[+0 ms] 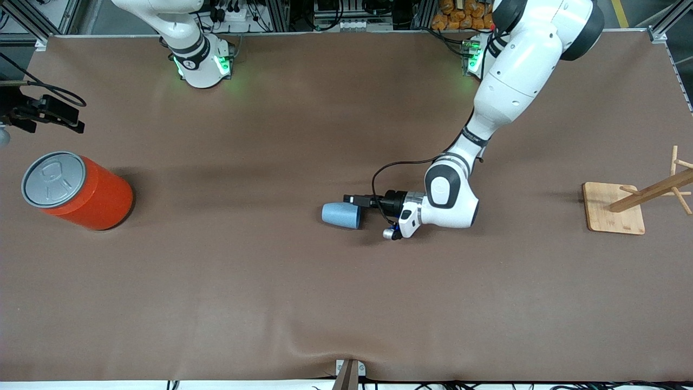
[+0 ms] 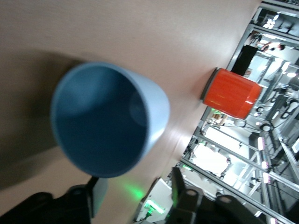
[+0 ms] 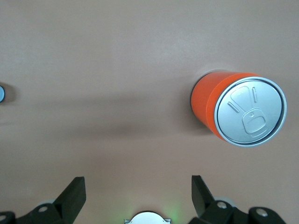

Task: Flip cup

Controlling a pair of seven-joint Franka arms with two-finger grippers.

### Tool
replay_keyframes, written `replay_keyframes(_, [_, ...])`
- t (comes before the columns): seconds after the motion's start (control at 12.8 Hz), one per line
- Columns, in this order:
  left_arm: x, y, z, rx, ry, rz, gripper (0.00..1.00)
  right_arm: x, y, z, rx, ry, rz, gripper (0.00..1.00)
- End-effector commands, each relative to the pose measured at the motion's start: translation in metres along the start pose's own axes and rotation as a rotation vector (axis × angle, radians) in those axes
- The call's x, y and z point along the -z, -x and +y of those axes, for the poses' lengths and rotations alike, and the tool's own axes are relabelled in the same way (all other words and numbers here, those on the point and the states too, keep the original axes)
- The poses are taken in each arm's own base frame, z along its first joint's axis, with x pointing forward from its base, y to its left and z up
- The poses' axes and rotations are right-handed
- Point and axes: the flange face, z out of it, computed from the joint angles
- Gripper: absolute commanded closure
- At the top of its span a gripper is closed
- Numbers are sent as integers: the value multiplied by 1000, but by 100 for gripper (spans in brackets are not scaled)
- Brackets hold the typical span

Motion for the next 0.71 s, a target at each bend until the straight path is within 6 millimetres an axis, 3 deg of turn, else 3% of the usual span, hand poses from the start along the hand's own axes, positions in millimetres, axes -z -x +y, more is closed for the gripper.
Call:
replay_keyframes(0.0, [-15,-5,10,-16,20,31,51,4,4,0,0,-14,6,0])
replay_keyframes(0.08, [-16,-7,7,-13,17,34,54,4,4,1,-1,-16,4,0])
replay_keyframes(0.31, [-12,-9,7,-28,10,36,50,3,4,-9,5,-51,3,0])
replay_keyframes(0.63, [25,-22,6,-36,-2,70,49,3,5,-9,-1,-82,-1,0])
